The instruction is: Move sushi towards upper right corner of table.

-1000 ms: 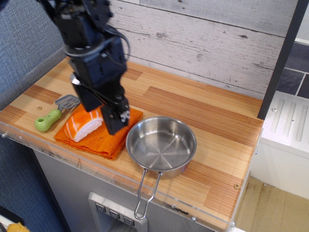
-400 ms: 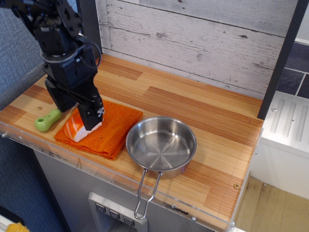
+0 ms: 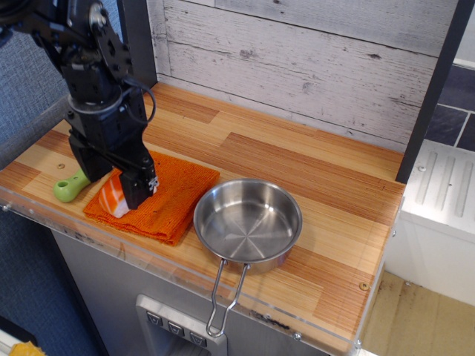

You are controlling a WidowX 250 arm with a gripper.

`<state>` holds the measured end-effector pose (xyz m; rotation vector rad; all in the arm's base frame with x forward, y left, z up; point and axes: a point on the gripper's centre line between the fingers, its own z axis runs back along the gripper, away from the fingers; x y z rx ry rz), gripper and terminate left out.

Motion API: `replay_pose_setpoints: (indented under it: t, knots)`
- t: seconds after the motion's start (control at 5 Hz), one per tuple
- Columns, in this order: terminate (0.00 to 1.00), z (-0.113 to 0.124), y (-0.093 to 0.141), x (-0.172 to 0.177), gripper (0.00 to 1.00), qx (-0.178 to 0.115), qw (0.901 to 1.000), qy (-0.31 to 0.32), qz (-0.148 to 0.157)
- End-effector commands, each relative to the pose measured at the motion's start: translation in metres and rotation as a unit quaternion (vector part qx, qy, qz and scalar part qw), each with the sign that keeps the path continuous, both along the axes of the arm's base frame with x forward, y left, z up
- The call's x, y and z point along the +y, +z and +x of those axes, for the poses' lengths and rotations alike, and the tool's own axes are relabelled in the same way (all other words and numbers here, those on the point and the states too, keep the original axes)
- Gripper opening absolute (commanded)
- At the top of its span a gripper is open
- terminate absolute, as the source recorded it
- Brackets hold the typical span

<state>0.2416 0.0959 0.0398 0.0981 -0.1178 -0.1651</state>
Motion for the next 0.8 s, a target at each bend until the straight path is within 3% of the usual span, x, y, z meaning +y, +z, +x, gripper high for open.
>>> replay_pose_setpoints:
  t: [0.0,0.2,0.6]
  knots:
    - [0.00,0.0137,-0.0063,-0.0211,1.00,0.011,0.9996,-0.018,0.017]
    - [0.00,0.0119,-0.0030,-0.0244,0.00,-0.005,0.9993,-0.016,0.033]
    - [0.00,0.0085,-0.0009,-0.0281,0.00,-0.006,0.9993,-0.021,0.029]
